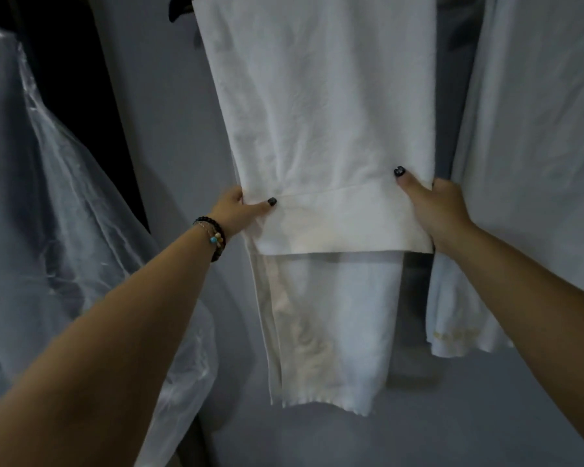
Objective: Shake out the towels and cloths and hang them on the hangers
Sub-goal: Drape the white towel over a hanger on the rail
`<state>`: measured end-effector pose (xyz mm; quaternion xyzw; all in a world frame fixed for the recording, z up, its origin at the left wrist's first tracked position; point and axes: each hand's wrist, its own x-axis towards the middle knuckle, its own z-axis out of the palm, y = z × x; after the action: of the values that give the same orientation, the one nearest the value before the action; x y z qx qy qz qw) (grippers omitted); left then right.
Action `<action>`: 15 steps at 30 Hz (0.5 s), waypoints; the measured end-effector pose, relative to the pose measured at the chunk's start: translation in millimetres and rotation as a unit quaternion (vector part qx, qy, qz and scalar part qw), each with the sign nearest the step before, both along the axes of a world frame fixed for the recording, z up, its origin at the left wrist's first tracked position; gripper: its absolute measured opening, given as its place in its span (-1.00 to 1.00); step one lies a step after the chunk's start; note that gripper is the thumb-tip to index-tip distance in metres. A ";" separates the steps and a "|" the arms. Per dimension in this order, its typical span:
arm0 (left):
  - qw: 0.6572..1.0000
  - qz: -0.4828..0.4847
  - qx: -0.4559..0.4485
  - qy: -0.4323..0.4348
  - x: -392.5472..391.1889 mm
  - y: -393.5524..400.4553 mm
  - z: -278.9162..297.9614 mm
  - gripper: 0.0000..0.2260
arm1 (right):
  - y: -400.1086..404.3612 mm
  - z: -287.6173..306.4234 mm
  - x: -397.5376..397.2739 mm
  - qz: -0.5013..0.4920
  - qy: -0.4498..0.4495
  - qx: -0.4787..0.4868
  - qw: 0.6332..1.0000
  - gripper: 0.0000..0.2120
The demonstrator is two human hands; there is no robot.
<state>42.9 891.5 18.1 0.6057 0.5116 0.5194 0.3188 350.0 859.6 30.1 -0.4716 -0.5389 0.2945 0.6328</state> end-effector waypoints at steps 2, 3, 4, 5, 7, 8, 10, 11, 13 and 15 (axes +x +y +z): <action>0.999 -0.035 -0.037 -0.018 1.2 -12.7 0.7 -0.61 | -14.5 4.9 7.1 0.023 0.005 -0.011 1.000 -0.73; 0.998 -0.043 -0.042 -0.036 2.5 -20.0 -0.2 -0.58 | -21.4 6.5 10.1 0.037 0.008 -0.018 0.999 -0.72; 0.996 -0.053 -0.047 -0.060 4.5 -27.4 -1.6 -0.58 | -27.9 8.1 13.3 0.051 0.010 -0.025 0.998 -0.70; 0.993 -0.060 -0.056 -0.080 6.4 -33.6 -3.4 -0.58 | -34.0 9.6 16.8 0.067 0.012 -0.034 0.997 -0.68; 0.991 -0.069 -0.070 -0.093 13.0 -43.9 -7.2 -0.58 | -46.1 14.6 23.2 0.100 0.013 -0.060 0.993 -0.65; 0.992 -0.060 -0.066 -0.085 18.2 -48.8 -8.7 -0.62 | -52.0 17.5 26.1 0.115 0.014 -0.071 0.991 -0.64; 0.997 -0.008 -0.032 -0.074 32.3 -58.9 -8.1 -0.75 | -60.6 21.6 32.2 0.129 0.016 -0.077 0.989 -0.66; 0.997 0.022 -0.007 -0.076 37.9 -62.7 -7.2 -0.75 | -63.7 22.7 34.9 0.123 0.013 -0.071 0.990 -0.67; 0.993 0.071 0.038 -0.088 45.5 -70.1 -4.9 -0.71 | -67.4 23.5 39.3 0.090 -0.007 -0.045 0.995 -0.71; 0.986 0.120 0.077 -0.084 49.5 -78.6 -5.5 -0.73 | -66.6 22.1 42.6 0.045 -0.036 -0.015 0.998 -0.74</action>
<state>92.4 813.0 12.6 0.5171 0.5105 0.6406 0.2483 392.5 793.0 52.2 -0.4667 -0.5775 0.3132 0.5921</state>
